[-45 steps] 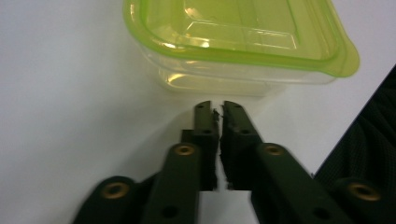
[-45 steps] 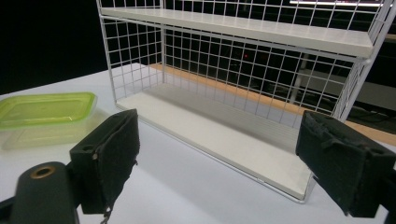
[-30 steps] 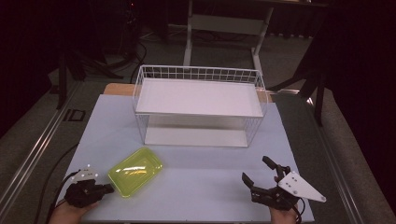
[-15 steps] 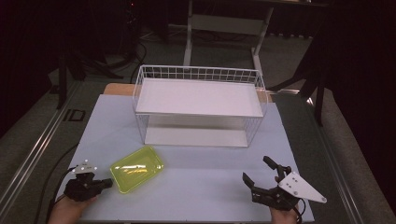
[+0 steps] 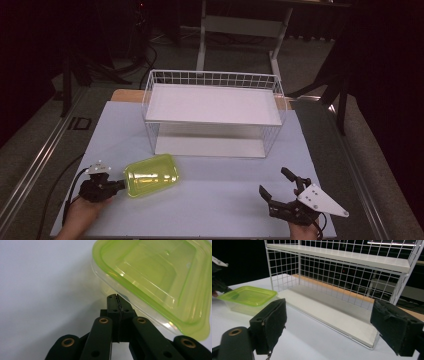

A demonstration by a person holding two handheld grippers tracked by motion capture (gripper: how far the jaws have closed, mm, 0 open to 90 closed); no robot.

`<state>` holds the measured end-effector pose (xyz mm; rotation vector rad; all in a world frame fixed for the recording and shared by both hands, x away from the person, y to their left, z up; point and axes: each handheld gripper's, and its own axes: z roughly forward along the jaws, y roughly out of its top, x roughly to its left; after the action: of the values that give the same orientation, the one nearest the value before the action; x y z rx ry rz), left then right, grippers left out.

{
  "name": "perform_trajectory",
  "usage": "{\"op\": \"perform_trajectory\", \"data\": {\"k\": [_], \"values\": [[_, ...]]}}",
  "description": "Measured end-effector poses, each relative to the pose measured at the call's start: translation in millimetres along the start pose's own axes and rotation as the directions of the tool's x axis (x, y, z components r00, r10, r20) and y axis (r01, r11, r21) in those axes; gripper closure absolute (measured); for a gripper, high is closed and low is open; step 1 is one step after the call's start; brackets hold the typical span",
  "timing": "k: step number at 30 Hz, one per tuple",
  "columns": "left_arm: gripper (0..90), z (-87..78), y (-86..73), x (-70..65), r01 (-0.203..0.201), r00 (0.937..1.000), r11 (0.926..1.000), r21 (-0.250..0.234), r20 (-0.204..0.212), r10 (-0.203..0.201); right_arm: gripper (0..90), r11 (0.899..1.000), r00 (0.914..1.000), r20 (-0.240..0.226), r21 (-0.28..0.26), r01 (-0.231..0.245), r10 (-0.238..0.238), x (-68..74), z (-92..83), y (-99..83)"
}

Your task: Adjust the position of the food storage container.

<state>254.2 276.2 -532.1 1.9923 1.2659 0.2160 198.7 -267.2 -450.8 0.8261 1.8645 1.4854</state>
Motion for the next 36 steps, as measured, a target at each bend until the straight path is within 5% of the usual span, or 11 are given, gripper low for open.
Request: {"op": "perform_trajectory", "data": {"k": [6,15,29,36], "values": [[90.0,7.5,7.9,3.7,-0.012,0.9996,0.9999,0.011,-0.024,0.012,13.8,1.000,1.0000,0.005,-0.001,-0.008,0.008,-1.6,-1.4,-0.4],[90.0,-9.0,1.0,0.6,0.009,0.9999,0.9999,-0.005,0.012,-0.009,14.1,1.000,1.0000,0.005,0.005,0.001,-0.001,-0.4,-0.7,-0.6],[90.0,23.0,25.7,0.9,0.012,0.9987,0.9998,0.013,0.050,-0.012,14.1,1.000,1.0000,-0.005,0.001,-0.004,0.004,-1.5,-2.8,-1.4],[90.0,41.8,36.1,-12.1,-0.036,0.9970,0.9987,0.035,0.070,0.034,14.1,1.000,1.0000,-0.004,-0.004,-0.002,0.002,-2.1,-3.8,-0.9]]}}
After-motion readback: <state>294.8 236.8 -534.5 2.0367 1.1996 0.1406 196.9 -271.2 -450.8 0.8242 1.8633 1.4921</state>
